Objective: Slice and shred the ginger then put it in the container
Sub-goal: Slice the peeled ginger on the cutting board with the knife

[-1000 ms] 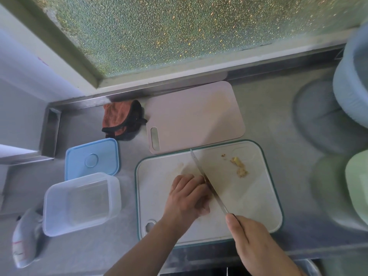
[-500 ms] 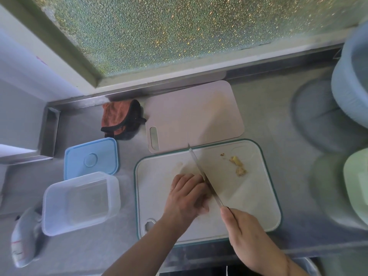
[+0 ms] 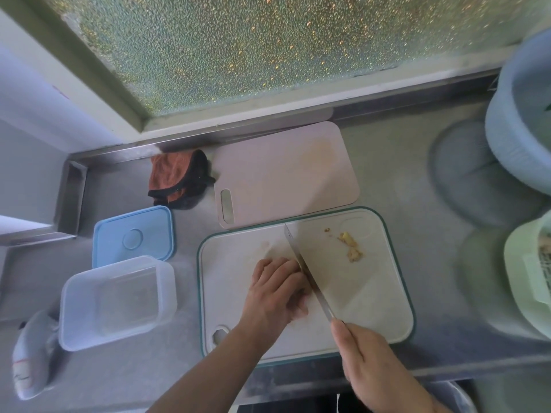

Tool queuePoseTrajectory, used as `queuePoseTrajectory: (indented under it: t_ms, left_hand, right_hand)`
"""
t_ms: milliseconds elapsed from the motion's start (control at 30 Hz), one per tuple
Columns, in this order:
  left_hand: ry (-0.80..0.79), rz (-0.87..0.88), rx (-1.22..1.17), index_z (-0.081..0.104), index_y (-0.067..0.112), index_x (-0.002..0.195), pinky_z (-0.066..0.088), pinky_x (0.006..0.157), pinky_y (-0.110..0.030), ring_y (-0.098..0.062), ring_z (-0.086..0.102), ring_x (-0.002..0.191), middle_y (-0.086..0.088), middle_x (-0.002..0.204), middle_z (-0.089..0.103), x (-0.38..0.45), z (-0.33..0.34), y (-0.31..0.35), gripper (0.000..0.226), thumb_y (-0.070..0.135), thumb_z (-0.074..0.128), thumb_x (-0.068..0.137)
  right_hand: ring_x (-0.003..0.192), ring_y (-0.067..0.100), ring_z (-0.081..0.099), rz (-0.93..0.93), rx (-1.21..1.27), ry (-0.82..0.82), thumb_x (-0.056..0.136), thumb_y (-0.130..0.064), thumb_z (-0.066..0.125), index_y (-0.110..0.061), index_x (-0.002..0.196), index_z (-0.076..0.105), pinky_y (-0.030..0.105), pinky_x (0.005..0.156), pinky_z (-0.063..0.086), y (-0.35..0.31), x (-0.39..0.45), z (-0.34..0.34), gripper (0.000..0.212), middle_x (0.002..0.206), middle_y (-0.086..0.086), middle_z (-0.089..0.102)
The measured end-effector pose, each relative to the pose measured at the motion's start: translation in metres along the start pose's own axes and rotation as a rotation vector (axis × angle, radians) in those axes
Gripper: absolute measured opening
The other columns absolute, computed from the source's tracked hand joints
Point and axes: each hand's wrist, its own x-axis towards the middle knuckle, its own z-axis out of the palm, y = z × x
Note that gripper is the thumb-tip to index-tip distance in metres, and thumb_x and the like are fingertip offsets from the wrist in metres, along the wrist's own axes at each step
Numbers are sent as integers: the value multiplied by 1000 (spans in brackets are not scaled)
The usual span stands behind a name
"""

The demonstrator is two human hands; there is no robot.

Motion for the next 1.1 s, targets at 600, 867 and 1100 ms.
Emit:
queuePoseTrajectory:
  t_ms: [600,867,1100]
  left_hand:
    - [-5,12,-1,61,17,111,49,97,-49,-25,61,117,-4,120,64,-1,1,-1,20,28,68,96]
    - [-12,3,-6,61,17,113,46,102,-50,-24,58,126,-1,126,62,-1,0,-2,23,25,71,94]
    - [1,-6,6,62,16,113,48,100,-51,-26,59,124,-4,124,65,-4,3,-4,30,20,80,88]
  right_hand:
    - [50,2,50,132,80,-111,70,-71,18,-27,63,47,24,57,39,5,-15,-5,53,54,-7,55]
    - [52,10,44,-27,-26,-71,87,-58,14,-18,60,41,29,62,40,-3,22,7,56,51,1,43]
    - [52,9,44,-19,-39,-49,87,-58,18,-20,58,39,28,61,37,5,7,8,52,50,1,45]
